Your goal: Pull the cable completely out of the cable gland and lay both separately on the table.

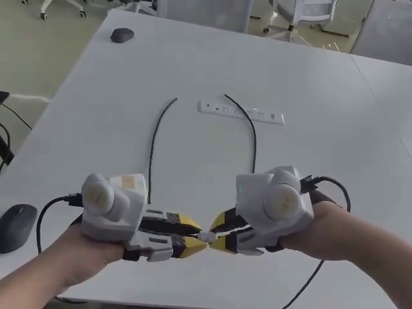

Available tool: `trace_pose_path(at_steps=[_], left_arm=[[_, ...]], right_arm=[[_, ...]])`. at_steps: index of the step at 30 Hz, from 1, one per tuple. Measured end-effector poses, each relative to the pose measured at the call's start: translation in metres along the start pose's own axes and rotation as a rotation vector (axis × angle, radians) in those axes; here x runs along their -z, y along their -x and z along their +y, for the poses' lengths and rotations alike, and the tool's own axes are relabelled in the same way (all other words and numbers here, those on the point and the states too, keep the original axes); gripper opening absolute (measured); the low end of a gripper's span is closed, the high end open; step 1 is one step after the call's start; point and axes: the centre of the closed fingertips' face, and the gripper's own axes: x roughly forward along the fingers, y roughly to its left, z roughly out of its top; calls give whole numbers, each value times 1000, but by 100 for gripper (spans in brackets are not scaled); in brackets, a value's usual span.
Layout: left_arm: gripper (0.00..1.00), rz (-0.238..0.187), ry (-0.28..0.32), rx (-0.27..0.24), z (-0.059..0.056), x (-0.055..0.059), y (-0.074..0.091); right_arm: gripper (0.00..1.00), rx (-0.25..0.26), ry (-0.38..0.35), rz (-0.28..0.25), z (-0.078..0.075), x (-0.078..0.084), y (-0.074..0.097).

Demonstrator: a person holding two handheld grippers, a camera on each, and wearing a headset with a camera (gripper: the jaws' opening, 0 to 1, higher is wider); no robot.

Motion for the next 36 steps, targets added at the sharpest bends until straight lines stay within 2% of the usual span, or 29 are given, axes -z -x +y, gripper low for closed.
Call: trace_pose_path(at_steps=[7, 15, 18, 21, 25, 26, 29, 31, 33, 34, 35, 36], left_arm=[[16, -2, -38, -3, -4, -2, -1], [15, 6, -24, -17, -5, -4, -2], [15, 5, -40, -23, -4, -6, -2], [15, 5, -53, -26, -4, -9, -1], [15, 8, -70, -34, -2, -10, -1], [15, 7, -76, -36, -2, -11, -1], [15, 7, -90, -40, -3, -12, -1], [15, 8, -104, -46, -3, -13, -1], [15, 8, -111, -48, -4, -14, -1], [15, 10, -116, -48, -4, -14, -1], [15, 13, -129, -48, -4, -14, -1], [15, 15, -132, -50, -4, -14, -2]], right_arm=[[7, 11, 15, -10, 2, 2, 3], [8, 21, 7, -47, 3, 2, 5], [8, 21, -27, -87, 1, 0, 8], [11, 5, -107, -139, -3, -4, 14], [15, -72, -221, -190, -3, -1, 19], [16, -110, -284, -216, -3, -1, 21], [17, -123, -361, -257, -12, 1, 23], [18, -194, -450, -327, -14, -6, 26], [17, -232, -491, -329, -17, -2, 25], [18, -239, -485, -327, -19, 0, 24], [17, -288, -508, -323, -14, 0, 24], [17, -310, -524, -328, -14, 0, 24]])
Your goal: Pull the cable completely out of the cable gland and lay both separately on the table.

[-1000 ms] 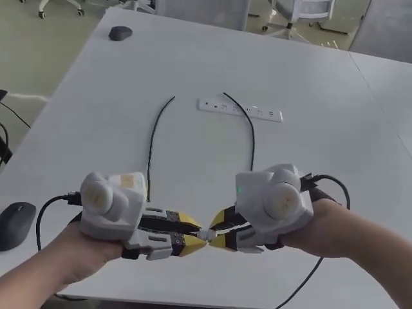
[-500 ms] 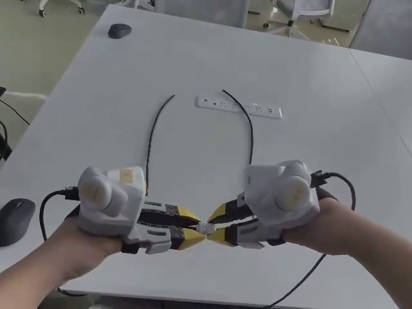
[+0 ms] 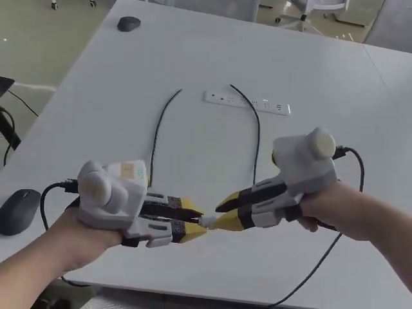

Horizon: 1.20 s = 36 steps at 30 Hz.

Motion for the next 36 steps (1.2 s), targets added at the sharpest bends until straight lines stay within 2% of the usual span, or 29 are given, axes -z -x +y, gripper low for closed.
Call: trace_pose_path(at_steps=[2, 3, 4, 6, 10, 14, 18, 20, 22, 27, 31, 35, 36], left_arm=[[15, 2, -5, -2, 1, 0, 0], [15, 2, -7, -2, 1, -1, -1], [15, 2, -11, -1, 1, -2, -1], [15, 5, -24, -1, 0, -3, -1], [15, 3, -34, -2, 1, -6, -2], [15, 2, -38, 2, 1, -8, -4], [15, 13, -43, 6, -1, -8, -5], [15, 18, -42, 12, -2, -7, -6], [15, 23, -40, 10, -3, -5, -7], [15, 19, -26, 7, -2, -5, -6], [15, 17, -1, 9, -2, -5, -5], [15, 14, 27, 10, 0, -3, -4], [15, 13, 30, 4, 0, -3, -3]], right_arm=[[17, -36, -51, -6, 1, 1, -1], [16, -35, -49, -7, -6, 2, -1], [16, -54, -66, -26, -7, -1, 0], [14, -109, -122, -45, -2, -3, 0], [10, -159, -165, -59, -1, -1, 1], [9, -189, -195, -63, 5, 1, -1], [9, -199, -193, -62, 12, 2, -2], [9, -195, -150, -45, 14, 4, -3], [8, -162, -64, -33, 14, 4, -3], [6, -95, 48, 6, 16, 4, -3], [6, -19, 183, 56, 14, 5, -4], [6, 95, 380, 108, 11, 6, -6], [6, 139, 429, 112, 10, 4, -6]])
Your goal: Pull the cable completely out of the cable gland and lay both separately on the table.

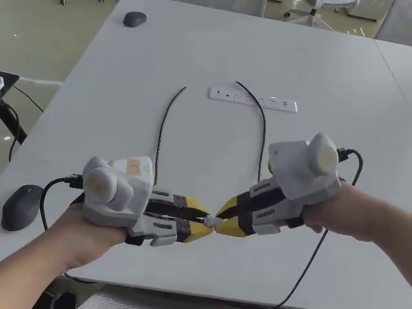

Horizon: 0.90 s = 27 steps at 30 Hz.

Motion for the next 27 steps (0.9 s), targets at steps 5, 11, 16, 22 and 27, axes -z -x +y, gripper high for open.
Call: trace_pose_path(at_steps=[5, 11, 16, 22, 27], left_arm=[[15, -24, 48, -5, 6, -3, 6], [15, -33, 89, 4, 8, -5, 7], [15, -24, 111, 13, 7, -4, 3], [15, -23, 93, 25, 7, -7, 2], [15, -31, 74, 37, 6, -11, 1]], right_arm=[[7, 145, 172, 33, -3, -6, -1], [7, 311, 317, 61, -5, -9, 0], [7, 361, 350, 87, -4, -4, -2], [8, 375, 295, 51, -9, -5, 1], [20, 344, 168, 0, -11, -7, 5]])
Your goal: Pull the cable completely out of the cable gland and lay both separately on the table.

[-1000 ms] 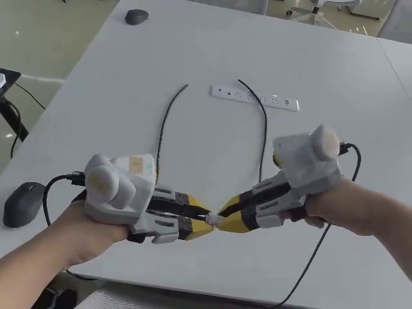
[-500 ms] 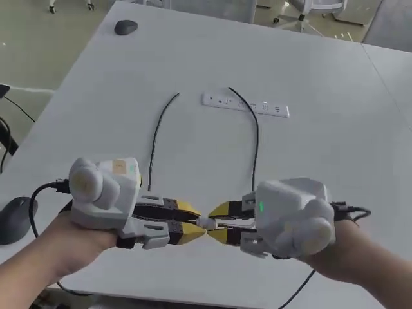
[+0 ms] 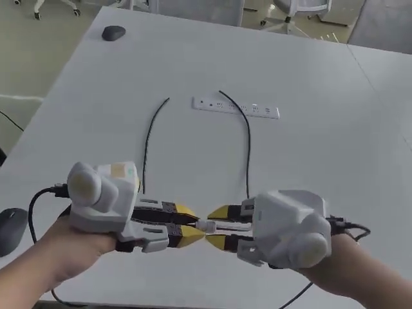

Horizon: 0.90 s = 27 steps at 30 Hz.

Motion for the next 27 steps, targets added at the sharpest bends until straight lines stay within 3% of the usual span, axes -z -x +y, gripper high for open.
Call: trace_pose_path(at_steps=[3, 9, 10, 12, 17, 18, 20, 22, 23, 25, 27], left_arm=[[15, -2, -5, -2, 0, -1, 1], [15, 0, -39, -2, -2, 0, 2], [15, 0, -56, -2, -3, 0, 2], [15, 1, -76, 2, -5, 0, 2], [15, 0, -113, 7, -7, -3, 2], [15, 1, -117, 7, -7, -4, 2], [15, 0, -122, 8, -7, -5, 2], [15, 0, -124, 8, -7, -5, 2], [15, 1, -126, 8, -6, -5, 2], [15, 2, -130, 7, -6, -5, 2], [16, -1, -129, 9, -6, -7, 2]], right_arm=[[18, -81, -86, -22, 5, -2, 7], [30, -213, -400, -60, -6, 3, 14], [32, -281, -489, -83, -4, 2, 15], [25, -420, -658, -88, 1, 1, 19], [21, -480, -770, -132, -16, 7, 13], [21, -552, -842, -156, -11, 0, 16], [19, -600, -906, -167, -9, -2, 16], [18, -606, -904, -181, -9, -3, 14], [18, -633, -937, -190, -6, -7, 15], [18, -673, -961, -174, 0, -7, 16], [17, -679, -951, -161, 4, -6, 14]])
